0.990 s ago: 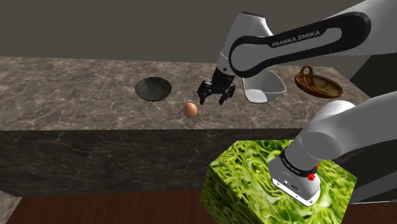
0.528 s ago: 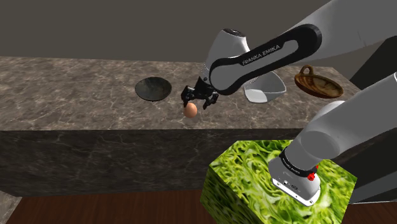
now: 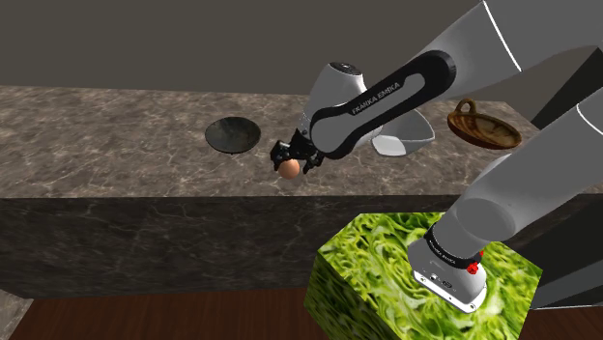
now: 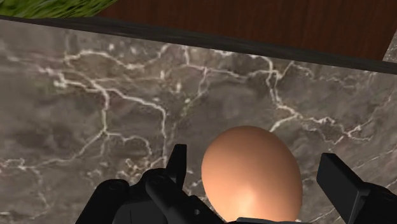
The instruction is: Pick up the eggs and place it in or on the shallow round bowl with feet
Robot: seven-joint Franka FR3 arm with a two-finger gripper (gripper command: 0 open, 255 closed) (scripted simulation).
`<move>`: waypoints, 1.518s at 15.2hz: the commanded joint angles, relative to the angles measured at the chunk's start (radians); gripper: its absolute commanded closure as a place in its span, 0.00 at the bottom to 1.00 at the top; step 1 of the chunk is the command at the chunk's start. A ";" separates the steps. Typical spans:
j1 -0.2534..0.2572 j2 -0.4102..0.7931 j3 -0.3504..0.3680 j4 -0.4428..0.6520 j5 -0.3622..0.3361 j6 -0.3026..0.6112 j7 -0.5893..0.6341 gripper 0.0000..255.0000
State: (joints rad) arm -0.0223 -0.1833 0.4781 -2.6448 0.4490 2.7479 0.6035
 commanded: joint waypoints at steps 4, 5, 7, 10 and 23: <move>-0.001 0.007 0.001 0.002 -0.002 0.006 0.000 0.00; -0.001 0.007 0.001 0.002 -0.002 0.006 0.000 0.00; -0.001 0.007 0.001 0.002 -0.002 0.005 0.000 1.00; -0.001 0.006 0.001 0.002 -0.002 0.005 0.000 1.00; -0.004 -0.086 -0.014 0.031 -0.010 -0.114 0.016 1.00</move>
State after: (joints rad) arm -0.0262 -0.2551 0.4665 -2.6172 0.4393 2.6505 0.6175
